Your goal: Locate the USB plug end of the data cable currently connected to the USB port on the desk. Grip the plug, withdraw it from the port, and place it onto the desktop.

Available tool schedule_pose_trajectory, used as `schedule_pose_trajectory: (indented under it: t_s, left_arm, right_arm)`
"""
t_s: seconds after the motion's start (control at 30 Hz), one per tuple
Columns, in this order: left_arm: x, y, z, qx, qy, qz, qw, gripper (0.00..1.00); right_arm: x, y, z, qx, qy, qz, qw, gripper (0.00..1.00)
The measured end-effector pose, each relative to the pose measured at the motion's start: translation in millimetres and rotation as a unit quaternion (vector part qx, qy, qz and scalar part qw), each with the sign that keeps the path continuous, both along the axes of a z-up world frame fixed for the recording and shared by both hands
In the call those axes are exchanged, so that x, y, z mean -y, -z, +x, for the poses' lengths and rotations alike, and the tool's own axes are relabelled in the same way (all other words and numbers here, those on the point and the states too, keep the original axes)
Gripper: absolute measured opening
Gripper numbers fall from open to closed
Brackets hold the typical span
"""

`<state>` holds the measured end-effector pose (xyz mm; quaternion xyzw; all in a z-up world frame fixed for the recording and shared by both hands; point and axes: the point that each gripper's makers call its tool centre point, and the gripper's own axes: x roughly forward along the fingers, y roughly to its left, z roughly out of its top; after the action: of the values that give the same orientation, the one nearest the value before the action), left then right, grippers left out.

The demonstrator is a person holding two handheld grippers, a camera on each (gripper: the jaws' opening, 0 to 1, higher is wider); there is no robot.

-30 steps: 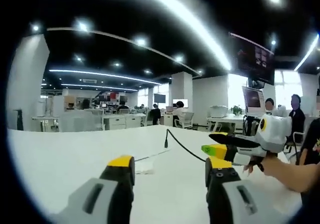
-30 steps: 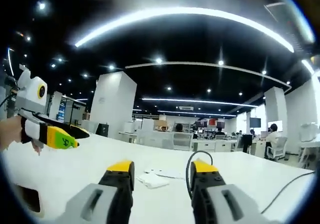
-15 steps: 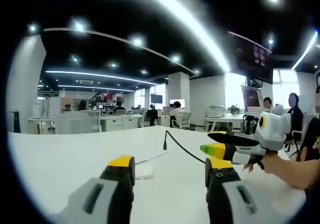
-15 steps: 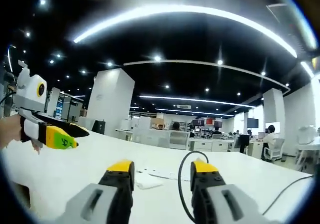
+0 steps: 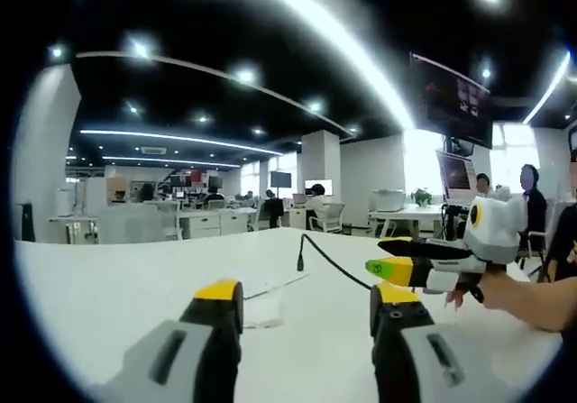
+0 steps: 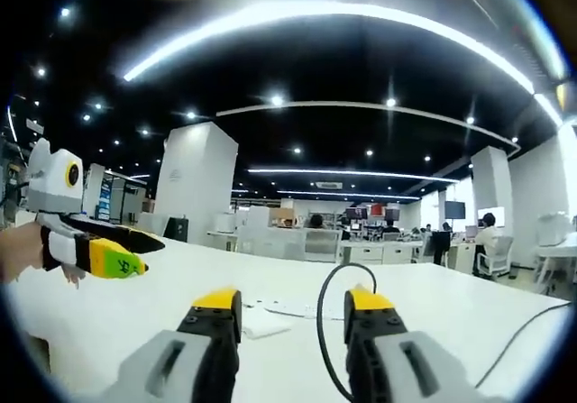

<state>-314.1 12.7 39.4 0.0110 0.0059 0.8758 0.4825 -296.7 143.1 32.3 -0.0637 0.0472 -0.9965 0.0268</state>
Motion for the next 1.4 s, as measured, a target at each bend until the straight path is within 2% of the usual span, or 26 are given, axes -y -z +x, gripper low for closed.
schedule_pose_trajectory:
  t_s: [0.1,0.23,0.67,0.7,0.87,1.07,1.27,1.4]
  left_arm:
    - [-5.1,4.1,-1.1,0.001,0.004,-0.005,1.0,0.57]
    - [-11.1,5.0,1.0,0.013,0.017,0.008,0.9997,0.57]
    - [-14.8,3.4,3.2,0.009,0.023,0.016,0.9996,0.58]
    - [-14.0,3.8,-4.5,0.011,0.022,0.017,0.9995,0.58]
    - [-16.6,5.4,-14.0,0.025,0.024,0.025,0.9991,0.59]
    - [-26.3,6.7,-24.1,0.018,0.03,0.017,0.9992,0.59]
    - [-33.5,8.5,-28.3,0.009,0.039,0.016,0.9991,0.6]
    - [-36.2,7.8,-31.1,0.007,0.042,0.017,0.9989,0.66]
  right_arm:
    - [-0.4,-1.3,-0.4,-0.004,0.0,0.003,1.0,0.47]
    - [-1.4,-1.9,-1.1,-0.005,-0.001,-0.006,1.0,0.47]
    - [-4.9,-1.3,-8.8,-0.002,0.004,-0.008,1.0,0.47]
    - [-5.1,-0.7,-9.5,0.0,0.004,-0.006,1.0,0.47]
    - [-6.9,-0.4,-10.1,0.002,0.007,-0.008,0.9999,0.47]
    - [-15.3,-4.1,-13.9,-0.001,0.014,-0.003,0.9999,0.47]
    - [-14.1,-3.4,-18.5,-0.002,0.013,0.001,0.9999,0.47]
    - [-15.7,-0.5,-21.7,0.003,0.012,-0.002,0.9999,0.47]
